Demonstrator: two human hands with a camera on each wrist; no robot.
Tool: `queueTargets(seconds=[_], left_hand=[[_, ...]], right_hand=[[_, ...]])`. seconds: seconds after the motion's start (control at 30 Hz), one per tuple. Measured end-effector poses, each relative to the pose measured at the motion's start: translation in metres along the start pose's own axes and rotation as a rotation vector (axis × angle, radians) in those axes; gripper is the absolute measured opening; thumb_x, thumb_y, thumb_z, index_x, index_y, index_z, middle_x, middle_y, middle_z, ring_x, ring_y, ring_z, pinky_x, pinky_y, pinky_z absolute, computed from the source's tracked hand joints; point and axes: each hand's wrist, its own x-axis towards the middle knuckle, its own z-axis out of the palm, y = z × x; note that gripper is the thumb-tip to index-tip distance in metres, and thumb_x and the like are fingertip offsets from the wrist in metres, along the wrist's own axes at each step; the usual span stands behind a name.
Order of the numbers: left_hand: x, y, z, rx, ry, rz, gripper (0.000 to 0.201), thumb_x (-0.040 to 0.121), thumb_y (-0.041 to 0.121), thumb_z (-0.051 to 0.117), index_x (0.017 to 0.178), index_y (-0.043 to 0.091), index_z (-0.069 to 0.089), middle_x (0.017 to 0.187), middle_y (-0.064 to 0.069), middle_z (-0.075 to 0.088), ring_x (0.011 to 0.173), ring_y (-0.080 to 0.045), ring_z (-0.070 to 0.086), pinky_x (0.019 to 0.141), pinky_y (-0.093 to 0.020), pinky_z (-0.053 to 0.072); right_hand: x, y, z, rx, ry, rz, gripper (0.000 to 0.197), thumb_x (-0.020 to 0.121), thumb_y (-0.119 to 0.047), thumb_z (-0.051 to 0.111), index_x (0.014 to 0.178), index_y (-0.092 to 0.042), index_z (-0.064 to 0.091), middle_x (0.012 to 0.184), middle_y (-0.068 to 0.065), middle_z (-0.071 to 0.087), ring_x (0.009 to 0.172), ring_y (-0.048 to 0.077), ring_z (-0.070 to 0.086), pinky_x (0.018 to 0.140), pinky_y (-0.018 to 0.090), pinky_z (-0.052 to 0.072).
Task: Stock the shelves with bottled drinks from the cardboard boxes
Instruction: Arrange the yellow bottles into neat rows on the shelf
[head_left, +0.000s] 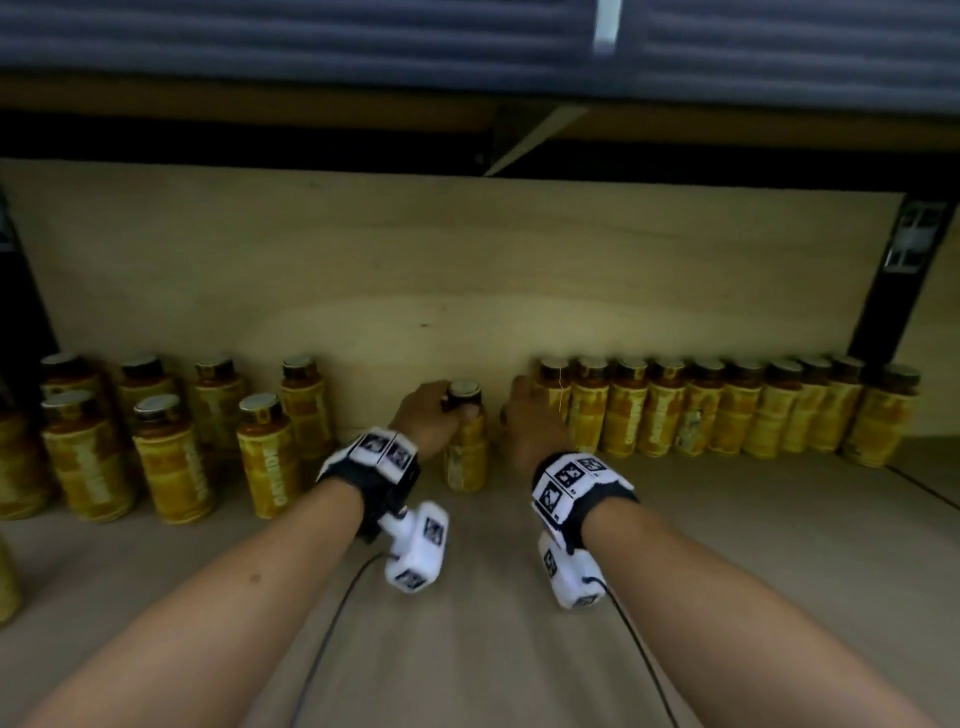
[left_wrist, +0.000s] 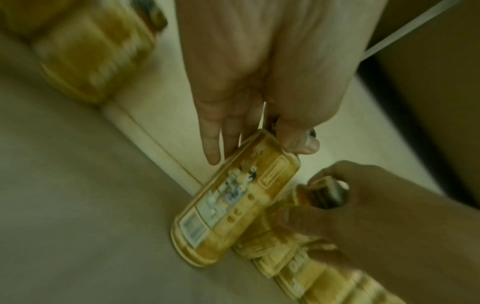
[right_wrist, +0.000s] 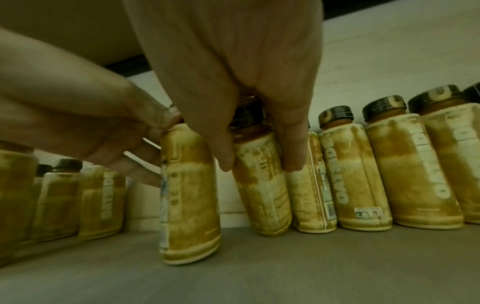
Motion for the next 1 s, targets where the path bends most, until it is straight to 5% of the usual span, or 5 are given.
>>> queueTargets(seconds=[0.1,0.27,0.47,0.7,1.0], left_hand=[[-0.040,-0.008,-0.025,0.049,0.018,0.029,0.036,0.086,0.036,0.066,0.113,0.012,0.063,0.112,0.001,0.064,0.104,-0.020,0.059,0.091,-0.033,0.047],[-0.105,-0.039,-0.078,0.012,0.063,-0.033,0.035,0.089,0.030,0.065,0.119,0.014,0.062,0.118,-0.004,0.066,0.111,-0.021,0.060,0.098,-0.038,0.047],[-0.170,-0.080,-0.151,0.014,0.116,-0.184,0.052,0.085,0.041,0.065,0.131,0.019,0.054,0.131,-0.003,0.059,0.122,-0.022,0.054,0.106,-0.045,0.042],[-0.217,-0.126,-0.198,0.071,0.308,-0.294,0.047,0.090,0.040,0.061,0.131,0.020,0.051,0.127,-0.003,0.061,0.118,-0.025,0.056,0.101,-0.047,0.046],[-0.209,-0.106,-0.202,0.265,0.231,-0.352,0.047,0.095,0.036,0.055,0.134,0.013,0.047,0.133,-0.010,0.055,0.121,-0.029,0.052,0.101,-0.041,0.045]], right_hand=[[-0.021,-0.020,-0.006,0.003,-0.020,-0.094,0.055,0.090,-0.025,0.059,0.135,-0.009,0.033,0.124,0.018,0.051,0.111,0.039,0.055,0.085,0.041,0.048],[-0.065,-0.082,-0.014,0.230,-0.106,-0.143,0.047,0.074,-0.040,0.069,0.111,-0.017,0.052,0.109,0.006,0.065,0.099,0.029,0.063,0.075,0.032,0.048],[-0.102,-0.162,0.009,0.393,-0.164,-0.266,0.045,0.069,-0.048,0.074,0.106,-0.027,0.061,0.104,-0.002,0.070,0.096,0.021,0.066,0.083,0.037,0.055],[-0.111,-0.230,0.046,0.443,-0.284,-0.350,0.066,0.073,-0.050,0.077,0.128,-0.025,0.049,0.124,-0.004,0.063,0.112,0.019,0.060,0.095,0.039,0.051],[-0.119,-0.234,0.040,0.401,-0.278,-0.330,0.071,0.083,-0.043,0.072,0.138,-0.016,0.035,0.129,0.005,0.058,0.115,0.023,0.057,0.085,0.030,0.047]])
